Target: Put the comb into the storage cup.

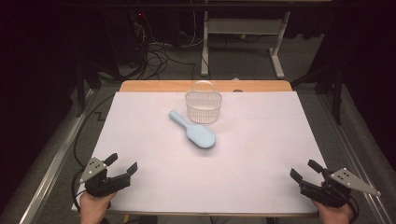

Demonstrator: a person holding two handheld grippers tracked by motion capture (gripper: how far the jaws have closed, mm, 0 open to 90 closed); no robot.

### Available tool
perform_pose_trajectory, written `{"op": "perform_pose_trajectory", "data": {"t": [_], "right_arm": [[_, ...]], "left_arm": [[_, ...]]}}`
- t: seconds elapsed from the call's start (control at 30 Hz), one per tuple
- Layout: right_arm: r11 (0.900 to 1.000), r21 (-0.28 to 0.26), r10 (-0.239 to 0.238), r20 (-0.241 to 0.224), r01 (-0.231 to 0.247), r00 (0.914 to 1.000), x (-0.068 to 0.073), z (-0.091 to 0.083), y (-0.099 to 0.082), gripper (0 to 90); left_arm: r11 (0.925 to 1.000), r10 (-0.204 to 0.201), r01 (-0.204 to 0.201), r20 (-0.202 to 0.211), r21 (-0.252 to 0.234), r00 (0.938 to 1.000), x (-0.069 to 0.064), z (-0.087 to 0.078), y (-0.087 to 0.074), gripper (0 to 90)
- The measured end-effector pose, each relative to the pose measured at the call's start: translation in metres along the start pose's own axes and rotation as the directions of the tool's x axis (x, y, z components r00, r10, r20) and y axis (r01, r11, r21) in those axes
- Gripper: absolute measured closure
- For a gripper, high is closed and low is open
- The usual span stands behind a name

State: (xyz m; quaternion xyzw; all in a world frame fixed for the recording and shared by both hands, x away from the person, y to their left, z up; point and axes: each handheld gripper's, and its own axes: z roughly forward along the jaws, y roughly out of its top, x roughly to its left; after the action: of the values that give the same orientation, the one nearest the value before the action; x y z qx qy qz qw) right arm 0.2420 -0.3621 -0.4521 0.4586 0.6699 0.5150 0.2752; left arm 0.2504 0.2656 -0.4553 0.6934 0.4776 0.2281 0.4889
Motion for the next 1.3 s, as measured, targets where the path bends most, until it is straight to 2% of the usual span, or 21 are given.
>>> {"op": "perform_pose_trajectory", "data": {"t": [0.13,0.7,0.87,1.07,1.17,1.3], "right_arm": [[1.0,-0.004,-0.003,-0.014,0.003,0.9999,0.0003,-0.0001,0.0006,20.7],[1.0,0.002,-0.004,-0.01,0.004,0.9999,0.0016,0.0004,0.0004,20.8],[1.0,0.002,-0.006,-0.01,0.006,0.9999,0.0018,0.0003,0.0003,20.8],[1.0,0.001,-0.008,-0.011,0.008,0.9999,0.0016,0.0003,0.0003,20.8],[1.0,0.001,-0.007,-0.014,0.008,0.9999,0.002,0.0,0.0003,20.8],[0.9999,-0.004,-0.015,-0.012,0.015,0.9998,0.0026,0.0001,0.0006,21.0]], "left_arm": [[1.0,-0.003,0.003,0.0,-0.004,1.0,0.0001,-0.0008,-0.0012,14.1],[0.9999,-0.001,0.001,0.017,-0.017,0.9999,-0.0017,-0.0041,-0.0012,14.1],[0.9997,0.013,-0.013,0.023,-0.021,0.9997,-0.0025,-0.0043,-0.0006,14.1],[0.9996,0.01,-0.009,0.024,-0.027,0.9997,-0.0022,-0.0053,0.0008,14.1],[0.9988,0.027,-0.026,0.01,-0.042,0.9996,-0.0046,-0.0068,0.0017,14.2],[0.9991,0.032,-0.032,0.015,-0.029,0.9994,-0.007,-0.0057,0.0022,14.2]]}}
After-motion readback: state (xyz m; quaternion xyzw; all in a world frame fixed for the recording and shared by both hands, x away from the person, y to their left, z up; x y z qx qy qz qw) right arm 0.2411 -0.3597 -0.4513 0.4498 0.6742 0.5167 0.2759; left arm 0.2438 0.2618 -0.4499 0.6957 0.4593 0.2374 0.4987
